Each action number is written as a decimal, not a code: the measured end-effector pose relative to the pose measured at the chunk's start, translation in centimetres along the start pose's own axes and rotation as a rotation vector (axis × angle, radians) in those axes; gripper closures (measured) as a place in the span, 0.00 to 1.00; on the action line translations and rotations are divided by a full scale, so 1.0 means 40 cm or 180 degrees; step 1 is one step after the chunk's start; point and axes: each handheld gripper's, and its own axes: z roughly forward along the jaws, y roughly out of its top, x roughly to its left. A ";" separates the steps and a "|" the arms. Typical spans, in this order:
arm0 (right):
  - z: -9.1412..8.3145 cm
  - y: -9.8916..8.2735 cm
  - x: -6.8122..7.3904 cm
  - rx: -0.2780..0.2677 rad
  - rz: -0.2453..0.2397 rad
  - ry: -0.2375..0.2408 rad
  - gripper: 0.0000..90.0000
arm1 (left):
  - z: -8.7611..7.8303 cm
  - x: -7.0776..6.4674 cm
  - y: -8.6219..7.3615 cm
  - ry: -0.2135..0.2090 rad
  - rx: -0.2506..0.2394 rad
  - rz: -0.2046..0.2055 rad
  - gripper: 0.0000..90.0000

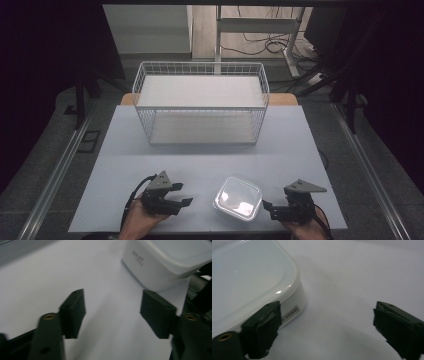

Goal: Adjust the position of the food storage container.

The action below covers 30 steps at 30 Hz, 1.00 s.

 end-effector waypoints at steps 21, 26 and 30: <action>0.034 0.025 0.045 0.0285 -0.0116 0.0431 0.99 | 0.144 -0.043 0.067 -0.0307 0.0305 0.0087 1.00; 0.072 0.061 0.057 0.0241 -0.0146 0.0528 0.99 | 0.118 -0.033 0.062 -0.0230 0.0298 -0.0003 1.00; 0.103 0.081 0.070 0.0246 -0.0175 0.0589 0.99 | 0.095 -0.020 0.053 -0.0155 0.0288 -0.0111 1.00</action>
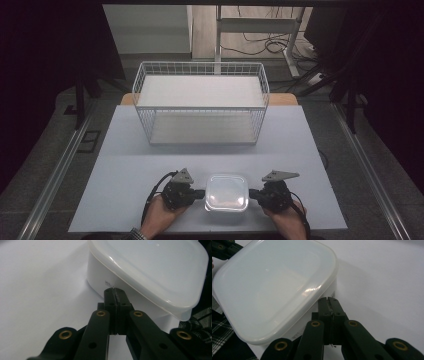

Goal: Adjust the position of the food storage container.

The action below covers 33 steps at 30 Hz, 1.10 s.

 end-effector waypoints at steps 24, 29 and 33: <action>0.066 0.082 0.051 -0.0063 -0.0374 -0.0039 0.90 | -0.114 0.087 -0.051 0.0525 -0.0162 -0.0274 0.75; 0.026 0.060 0.006 -0.0193 -0.0403 -0.0103 0.70 | -0.151 0.090 -0.073 0.0584 -0.0289 -0.0237 0.41; 0.014 0.041 -0.015 -0.0252 -0.0450 -0.0154 0.44 | -0.159 0.080 -0.088 0.0594 -0.0347 -0.0136 0.22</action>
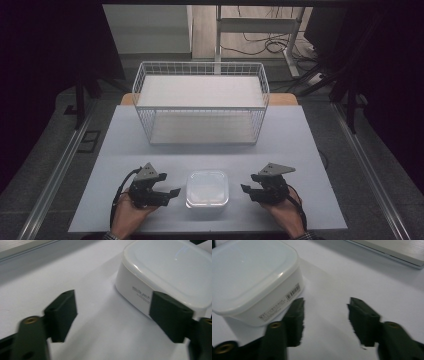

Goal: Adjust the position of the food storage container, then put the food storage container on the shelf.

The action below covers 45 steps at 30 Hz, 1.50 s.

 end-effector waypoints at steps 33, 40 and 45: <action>0.007 0.007 0.026 -0.0179 -0.0006 0.0107 0.02 | -0.014 -0.008 -0.016 -0.0201 -0.0034 -0.0055 0.03; 0.002 0.027 0.049 -0.0143 0.0038 0.0159 0.00 | -0.016 -0.019 0.002 -0.0306 -0.0043 -0.0059 0.04; -0.004 0.045 0.067 -0.0130 0.0033 0.0209 0.04 | 0.000 -0.039 0.024 -0.0336 0.0017 0.0015 0.08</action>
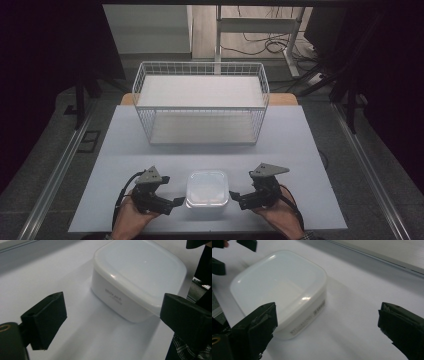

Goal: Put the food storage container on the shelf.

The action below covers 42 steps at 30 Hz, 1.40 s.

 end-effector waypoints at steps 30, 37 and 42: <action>0.093 0.019 0.031 0.0302 0.0244 0.0605 0.22 | 0.090 0.000 0.046 -0.0495 0.0189 -0.0206 0.19; 0.073 0.017 0.039 0.0356 0.0323 0.0574 0.35 | 0.070 0.004 0.030 -0.0657 0.0258 -0.0383 0.32; 0.037 0.012 0.041 0.0319 0.0578 0.0464 0.61 | 0.029 -0.022 0.026 -0.0476 0.0148 -0.0339 0.59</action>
